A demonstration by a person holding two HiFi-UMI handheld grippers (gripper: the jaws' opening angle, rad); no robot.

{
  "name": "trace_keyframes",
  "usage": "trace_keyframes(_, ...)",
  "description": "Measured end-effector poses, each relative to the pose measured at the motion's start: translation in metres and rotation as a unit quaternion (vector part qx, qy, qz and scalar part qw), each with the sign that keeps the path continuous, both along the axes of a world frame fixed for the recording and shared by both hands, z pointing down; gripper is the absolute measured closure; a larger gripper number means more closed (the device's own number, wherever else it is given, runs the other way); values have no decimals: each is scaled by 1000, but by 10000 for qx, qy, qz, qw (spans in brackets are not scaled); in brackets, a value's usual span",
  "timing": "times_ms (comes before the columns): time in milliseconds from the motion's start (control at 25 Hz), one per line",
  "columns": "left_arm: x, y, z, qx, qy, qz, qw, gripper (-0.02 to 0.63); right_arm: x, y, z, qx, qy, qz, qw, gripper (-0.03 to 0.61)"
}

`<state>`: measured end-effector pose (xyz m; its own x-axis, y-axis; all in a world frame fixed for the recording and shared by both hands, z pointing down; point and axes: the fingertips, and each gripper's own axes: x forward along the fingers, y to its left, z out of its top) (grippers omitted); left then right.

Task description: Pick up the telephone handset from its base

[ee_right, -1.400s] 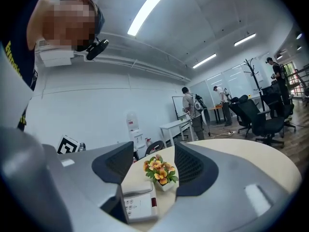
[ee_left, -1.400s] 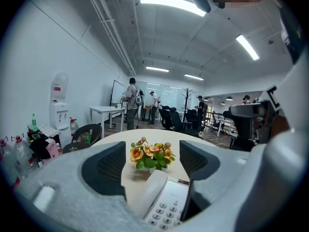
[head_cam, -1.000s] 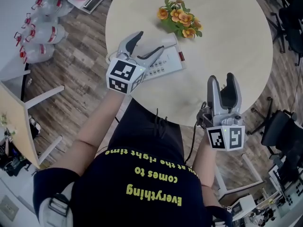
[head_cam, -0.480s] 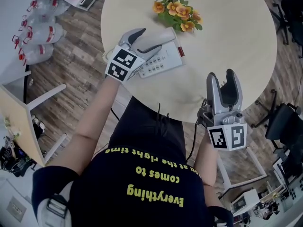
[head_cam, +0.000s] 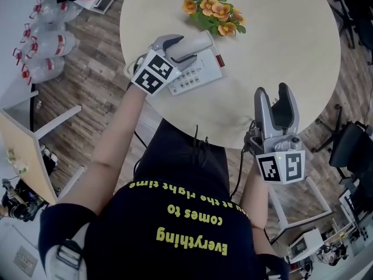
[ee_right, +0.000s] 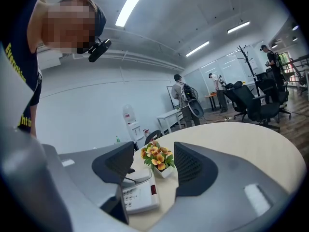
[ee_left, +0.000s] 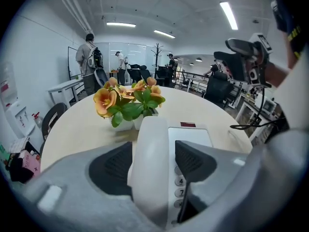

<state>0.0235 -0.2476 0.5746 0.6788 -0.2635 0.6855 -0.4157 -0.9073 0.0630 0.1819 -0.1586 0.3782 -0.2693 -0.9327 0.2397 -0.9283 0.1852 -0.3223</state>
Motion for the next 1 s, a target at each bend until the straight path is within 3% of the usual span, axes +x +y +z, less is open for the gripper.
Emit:
trace_keyframes(280,3,-2,3,164,-175,151,9996,380,-2,2,-2,-4,75,-4,10000,316)
trace_keyframes(640,2,-4,9,-81,-179,109,9997,374,-3,1,-1,-16,69,13,10000,316)
trace_keyframes(1000,2,-2,12,-20,-344,209,9992,380,-1,4,-3,3,76,42,10000,316)
